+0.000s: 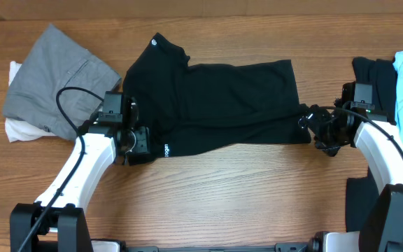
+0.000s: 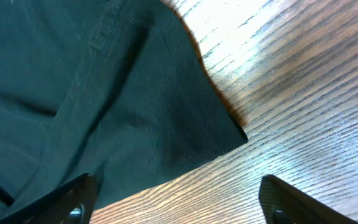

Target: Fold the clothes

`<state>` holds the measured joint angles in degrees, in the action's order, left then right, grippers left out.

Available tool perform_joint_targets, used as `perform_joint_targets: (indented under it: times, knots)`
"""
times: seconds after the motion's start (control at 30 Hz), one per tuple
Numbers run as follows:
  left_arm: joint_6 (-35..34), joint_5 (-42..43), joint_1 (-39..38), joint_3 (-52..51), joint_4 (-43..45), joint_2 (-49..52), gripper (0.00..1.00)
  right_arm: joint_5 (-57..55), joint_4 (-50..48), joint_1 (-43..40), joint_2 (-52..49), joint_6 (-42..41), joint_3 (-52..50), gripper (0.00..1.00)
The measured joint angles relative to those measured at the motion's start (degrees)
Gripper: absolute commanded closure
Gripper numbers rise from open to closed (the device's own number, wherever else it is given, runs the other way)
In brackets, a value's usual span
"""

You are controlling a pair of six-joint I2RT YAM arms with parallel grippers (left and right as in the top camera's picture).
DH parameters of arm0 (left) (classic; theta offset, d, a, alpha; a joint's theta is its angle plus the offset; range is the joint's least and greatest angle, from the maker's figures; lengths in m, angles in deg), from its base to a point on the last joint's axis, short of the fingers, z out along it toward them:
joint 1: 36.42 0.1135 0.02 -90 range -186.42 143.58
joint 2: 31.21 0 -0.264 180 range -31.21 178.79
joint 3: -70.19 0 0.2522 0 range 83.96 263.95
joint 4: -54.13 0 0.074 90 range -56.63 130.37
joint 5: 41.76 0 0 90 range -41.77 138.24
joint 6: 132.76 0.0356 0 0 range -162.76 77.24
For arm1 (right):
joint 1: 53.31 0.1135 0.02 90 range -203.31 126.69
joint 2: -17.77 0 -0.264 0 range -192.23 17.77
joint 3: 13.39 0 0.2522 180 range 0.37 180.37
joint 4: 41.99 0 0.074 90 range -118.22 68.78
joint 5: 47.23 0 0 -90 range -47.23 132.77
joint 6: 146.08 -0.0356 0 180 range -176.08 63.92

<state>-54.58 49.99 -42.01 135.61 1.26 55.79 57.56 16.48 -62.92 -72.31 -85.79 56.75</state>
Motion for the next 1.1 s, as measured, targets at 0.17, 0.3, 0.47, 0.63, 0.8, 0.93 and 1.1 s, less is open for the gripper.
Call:
perform_joint_targets:
  times: [0.17, 0.3, 0.47, 0.63, 0.8, 0.93, 1.1]
  knots:
    - [1.62, 0.17, -0.04, 0.0, -1.44, 0.0, 0.87, 0.0, -0.59, 0.0, 0.0, 0.02, -0.09, 0.15]
    - [2.19, 0.31, -0.04, 0.0, -2.19, 0.0, 0.96, 0.0, -0.83, 0.0, 0.0, 0.02, -0.26, 0.15]
    - [2.08, 0.39, 0.22, 0.0, -1.97, 0.0, 0.96, 0.0, -1.11, 0.0, 0.0, 0.02, -0.26, 0.15]
    - [0.09, 0.63, 4.52, 1.66, 0.02, 0.0, 0.96, 0.02, -1.11, 0.0, 0.0, 0.02, -0.26, 0.15]
    - [-1.77, 2.05, 9.31, 5.64, 6.4, 0.0, 0.96, -0.02, -1.14, 0.0, 0.0, 0.02, -0.26, 0.15]
    - [-2.12, 2.89, 9.81, 6.16, 7.61, 0.0, 0.5, 0.0, -1.14, 0.0, 0.0, 0.04, -0.26, 0.15]
    - [-2.51, 2.97, 9.81, 6.16, 4.85, 0.0, 0.32, 0.0, -1.2, 0.0, 0.0, 0.0, -0.26, 0.15]
